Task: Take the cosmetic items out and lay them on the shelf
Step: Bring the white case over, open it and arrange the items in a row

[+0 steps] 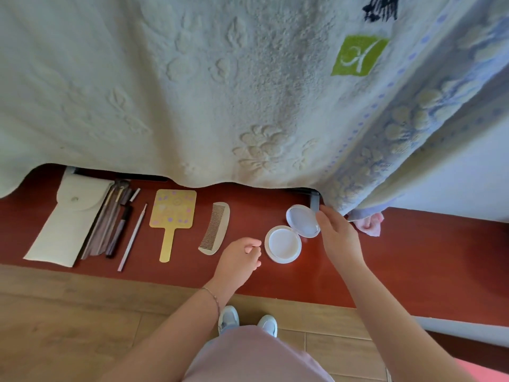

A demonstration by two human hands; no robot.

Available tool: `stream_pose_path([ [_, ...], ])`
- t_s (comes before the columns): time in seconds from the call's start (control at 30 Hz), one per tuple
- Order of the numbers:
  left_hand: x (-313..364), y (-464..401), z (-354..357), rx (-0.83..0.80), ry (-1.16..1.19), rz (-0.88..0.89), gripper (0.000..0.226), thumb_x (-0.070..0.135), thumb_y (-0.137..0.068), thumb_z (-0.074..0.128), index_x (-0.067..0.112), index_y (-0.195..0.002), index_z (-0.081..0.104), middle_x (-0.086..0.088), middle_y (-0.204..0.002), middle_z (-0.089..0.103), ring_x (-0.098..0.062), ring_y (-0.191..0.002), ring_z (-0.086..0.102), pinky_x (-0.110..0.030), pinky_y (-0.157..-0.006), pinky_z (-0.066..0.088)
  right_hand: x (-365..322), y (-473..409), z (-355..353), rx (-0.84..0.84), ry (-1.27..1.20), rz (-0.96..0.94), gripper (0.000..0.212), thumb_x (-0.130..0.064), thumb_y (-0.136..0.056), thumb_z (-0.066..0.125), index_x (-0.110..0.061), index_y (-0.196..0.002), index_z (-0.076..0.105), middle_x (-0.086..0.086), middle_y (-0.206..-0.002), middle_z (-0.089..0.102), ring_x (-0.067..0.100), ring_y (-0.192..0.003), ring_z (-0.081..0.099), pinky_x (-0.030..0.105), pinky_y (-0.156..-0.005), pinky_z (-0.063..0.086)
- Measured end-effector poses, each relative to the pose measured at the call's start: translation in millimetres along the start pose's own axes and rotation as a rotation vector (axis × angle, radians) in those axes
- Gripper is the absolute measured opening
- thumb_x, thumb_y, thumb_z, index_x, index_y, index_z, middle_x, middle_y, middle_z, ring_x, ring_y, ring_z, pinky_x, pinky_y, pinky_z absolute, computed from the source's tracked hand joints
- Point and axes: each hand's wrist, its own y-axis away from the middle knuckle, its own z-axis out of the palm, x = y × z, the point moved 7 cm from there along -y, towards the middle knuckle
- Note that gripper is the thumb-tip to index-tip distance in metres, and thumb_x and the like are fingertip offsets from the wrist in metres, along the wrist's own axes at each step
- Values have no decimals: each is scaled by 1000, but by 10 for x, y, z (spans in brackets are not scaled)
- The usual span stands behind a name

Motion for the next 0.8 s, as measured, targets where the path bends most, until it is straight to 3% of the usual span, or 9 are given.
stream_pose_path([
  [0.07,48,85,-106,75,-101,103,25,20,-92,47,19,-113,61,7,-97,66,-6,-83,65,-25,-83,52,-54,120,-95,64,117,-134,16,-25,-92,44,-25,-99,58,-10,-85,58,13,-80,50,26,-62,36],
  [0.17,142,277,-289,235,-378,334,24,25,-93,48,23,-112,63,13,-104,64,-1,-91,59,-17,-80,47,-200,418,-13,104,195,-361,28,-22,-92,46,-18,-115,61,-8,-101,62,10,-84,53,20,-68,37],
  [0.3,97,464,-447,339,-555,431,35,34,-87,37,23,-102,66,11,-97,68,-9,-89,62,-21,-72,50,-312,761,471,-96,294,-552,44,-34,-86,38,-14,-118,61,1,-112,67,17,-96,63,20,-77,46],
  [0.43,-13,531,-558,325,-661,477,31,30,-85,40,21,-97,68,7,-91,68,-12,-82,64,-23,-68,54,-295,902,939,-295,384,-586,40,-30,-92,46,-18,-129,54,-2,-129,58,14,-120,53,27,-98,42],
  [0.5,-45,519,-623,329,-697,527,20,23,-83,53,20,-95,69,6,-90,68,-12,-82,64,-22,-68,54,-301,916,1120,-318,413,-598,39,-25,-93,49,-19,-132,51,-2,-135,53,13,-124,48,26,-103,37],
  [0.57,-58,479,-700,331,-743,596,20,14,-77,67,18,-97,69,4,-94,67,-14,-86,65,-24,-71,54,-400,918,1273,-282,462,-631,37,-23,-91,52,-18,-127,55,-1,-131,57,15,-119,54,26,-99,40],
  [0.67,-118,369,-875,334,-865,644,40,6,-69,73,12,-108,68,-4,-112,66,-21,-103,63,-32,-82,53,-509,844,1548,-157,592,-692,37,-18,-79,69,-16,-115,63,3,-118,66,19,-105,64,31,-87,53],
  [0.8,-307,247,-1172,271,-1054,644,59,0,-59,77,1,-117,63,-16,-129,57,-30,-117,56,-39,-85,52,-564,690,1880,-63,804,-628,50,-24,-75,72,-17,-123,59,7,-126,61,23,-114,60,40,-95,49],
])
